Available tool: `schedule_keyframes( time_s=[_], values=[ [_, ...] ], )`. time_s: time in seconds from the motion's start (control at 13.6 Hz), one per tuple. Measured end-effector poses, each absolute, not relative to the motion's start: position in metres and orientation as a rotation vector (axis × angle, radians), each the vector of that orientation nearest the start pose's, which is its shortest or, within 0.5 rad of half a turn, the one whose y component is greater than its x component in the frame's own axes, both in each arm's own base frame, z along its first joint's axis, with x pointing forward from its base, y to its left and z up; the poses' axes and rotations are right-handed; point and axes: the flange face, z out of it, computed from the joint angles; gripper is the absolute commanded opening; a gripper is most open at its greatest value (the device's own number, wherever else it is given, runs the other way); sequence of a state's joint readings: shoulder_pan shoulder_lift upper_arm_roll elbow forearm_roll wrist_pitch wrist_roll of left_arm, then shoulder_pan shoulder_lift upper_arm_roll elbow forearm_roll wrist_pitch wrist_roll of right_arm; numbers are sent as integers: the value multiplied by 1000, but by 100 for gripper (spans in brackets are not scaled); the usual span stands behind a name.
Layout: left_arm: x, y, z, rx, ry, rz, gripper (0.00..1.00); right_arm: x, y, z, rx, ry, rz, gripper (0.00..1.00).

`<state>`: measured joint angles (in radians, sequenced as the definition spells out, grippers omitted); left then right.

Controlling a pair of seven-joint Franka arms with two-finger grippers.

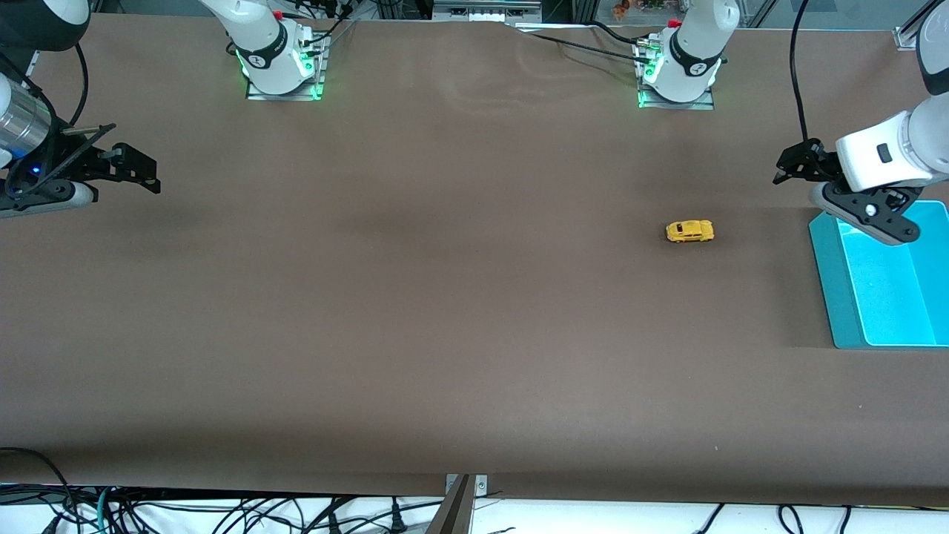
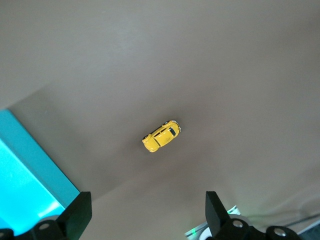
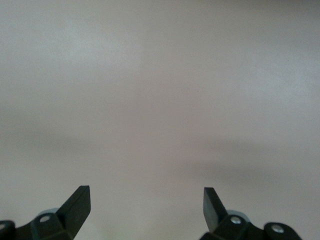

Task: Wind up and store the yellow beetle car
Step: 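Move the left gripper down over the yellow car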

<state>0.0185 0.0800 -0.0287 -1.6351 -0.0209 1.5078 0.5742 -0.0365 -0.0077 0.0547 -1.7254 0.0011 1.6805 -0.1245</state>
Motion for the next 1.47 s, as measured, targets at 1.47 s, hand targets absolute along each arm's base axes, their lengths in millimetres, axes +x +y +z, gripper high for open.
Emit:
schedule_keyframes(
  time_s=[1.47],
  values=[
    [525, -24, 330, -2536, 1950, 263, 100, 555, 12, 565, -3133, -220, 60, 100]
  ],
)
